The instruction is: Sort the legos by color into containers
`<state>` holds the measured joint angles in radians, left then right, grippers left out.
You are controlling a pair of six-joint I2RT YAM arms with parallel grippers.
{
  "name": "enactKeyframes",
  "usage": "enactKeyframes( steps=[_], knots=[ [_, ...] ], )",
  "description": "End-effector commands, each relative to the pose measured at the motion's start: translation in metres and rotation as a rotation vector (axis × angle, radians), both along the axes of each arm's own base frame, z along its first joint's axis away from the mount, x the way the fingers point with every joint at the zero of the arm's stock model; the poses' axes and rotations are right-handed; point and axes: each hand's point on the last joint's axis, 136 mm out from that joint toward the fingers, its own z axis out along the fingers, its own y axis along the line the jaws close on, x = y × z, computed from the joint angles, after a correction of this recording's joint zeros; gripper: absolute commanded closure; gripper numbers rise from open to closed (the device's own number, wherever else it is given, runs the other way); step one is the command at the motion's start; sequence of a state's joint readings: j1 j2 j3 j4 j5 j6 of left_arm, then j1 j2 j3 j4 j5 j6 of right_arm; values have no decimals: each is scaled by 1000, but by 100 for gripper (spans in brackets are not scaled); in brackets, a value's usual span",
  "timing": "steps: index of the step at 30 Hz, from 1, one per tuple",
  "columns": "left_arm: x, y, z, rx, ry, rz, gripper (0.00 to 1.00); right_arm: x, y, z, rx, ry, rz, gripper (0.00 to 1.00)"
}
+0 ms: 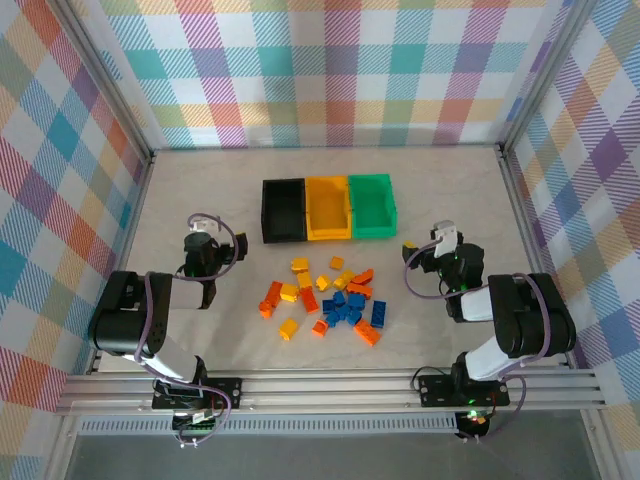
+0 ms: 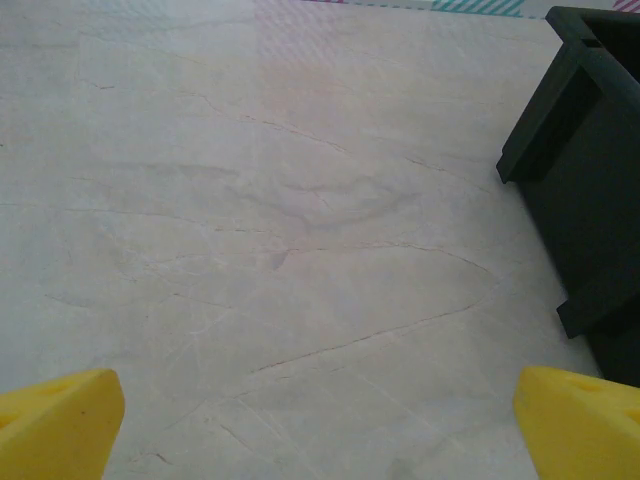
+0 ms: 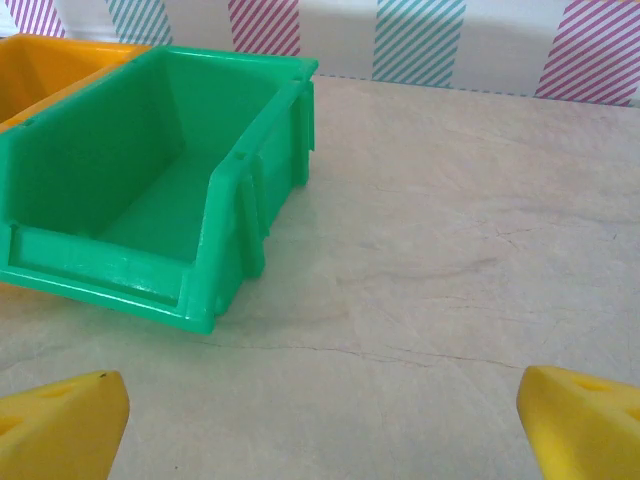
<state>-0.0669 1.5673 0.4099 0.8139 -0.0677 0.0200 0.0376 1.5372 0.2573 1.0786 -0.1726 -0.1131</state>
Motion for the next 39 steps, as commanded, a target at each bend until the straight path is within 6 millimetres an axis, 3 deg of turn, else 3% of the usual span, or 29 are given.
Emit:
enactKeyframes(
  steps=[1, 27, 33, 35, 39],
  knots=[
    [3, 0, 3, 9, -8, -11, 0, 4, -2, 10, 6, -28, -7, 0],
    [3, 0, 4, 8, -8, -10, 0, 5, -2, 10, 6, -25, -6, 0],
    [3, 1, 4, 8, -10, -10, 0, 31, -32, 1, 44, 104, -207, 0],
    [1, 0, 12, 10, -23, -5, 0, 30, -31, 10, 40, 88, -198, 0],
    [-5, 10, 43, 42, -37, 69, 0, 13, -5, 47, -45, 21, -135, 0]
  ],
)
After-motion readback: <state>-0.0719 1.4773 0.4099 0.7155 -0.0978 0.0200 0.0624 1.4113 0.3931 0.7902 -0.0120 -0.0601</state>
